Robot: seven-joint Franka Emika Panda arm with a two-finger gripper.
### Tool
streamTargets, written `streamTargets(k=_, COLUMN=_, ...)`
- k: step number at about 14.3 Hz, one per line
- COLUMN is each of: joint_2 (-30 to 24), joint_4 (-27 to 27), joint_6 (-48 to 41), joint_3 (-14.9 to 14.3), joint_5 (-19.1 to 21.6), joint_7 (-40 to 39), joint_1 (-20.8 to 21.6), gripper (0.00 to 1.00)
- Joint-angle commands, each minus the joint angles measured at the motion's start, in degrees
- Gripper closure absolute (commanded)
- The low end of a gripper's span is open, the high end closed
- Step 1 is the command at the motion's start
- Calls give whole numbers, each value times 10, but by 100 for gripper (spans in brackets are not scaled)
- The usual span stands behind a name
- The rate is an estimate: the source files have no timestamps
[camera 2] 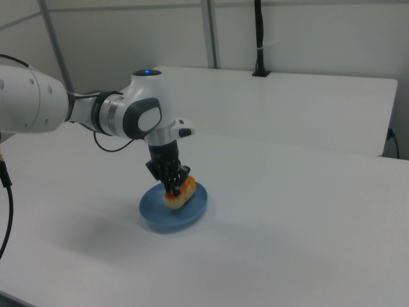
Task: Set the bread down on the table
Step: 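Close the gripper on the bread and lift it off the plate, then carry the bread beside the plate and lower it onto the table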
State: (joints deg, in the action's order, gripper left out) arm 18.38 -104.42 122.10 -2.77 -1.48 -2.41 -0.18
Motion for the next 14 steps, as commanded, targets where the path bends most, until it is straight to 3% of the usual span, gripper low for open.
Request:
streamTargets(k=1, joint_2=-10, joint_4=70, joint_6=-23, joint_3=0, joint_5=2, joint_7=-4, joint_1=-21, gripper=80)
streamTargets(k=2, joint_2=-5, joint_4=84, joint_6=-21, joint_3=0, joint_5=4, joint_7=-5, joint_1=-22, gripper=80)
streamTargets(k=6, joint_2=110, joint_4=223, joint_6=-3, joint_3=0, joint_5=19, joint_7=-5, joint_1=-15, gripper=79)
streamTargets(k=9, joint_2=138, joint_4=223, joint_6=76, joint_3=0, joint_5=20, joint_7=-2, joint_1=-5, gripper=79)
streamTargets(k=14, joint_2=179, joint_4=224, joint_6=100, joint_3=1, joint_5=18, joint_7=-1, joint_1=9, gripper=75)
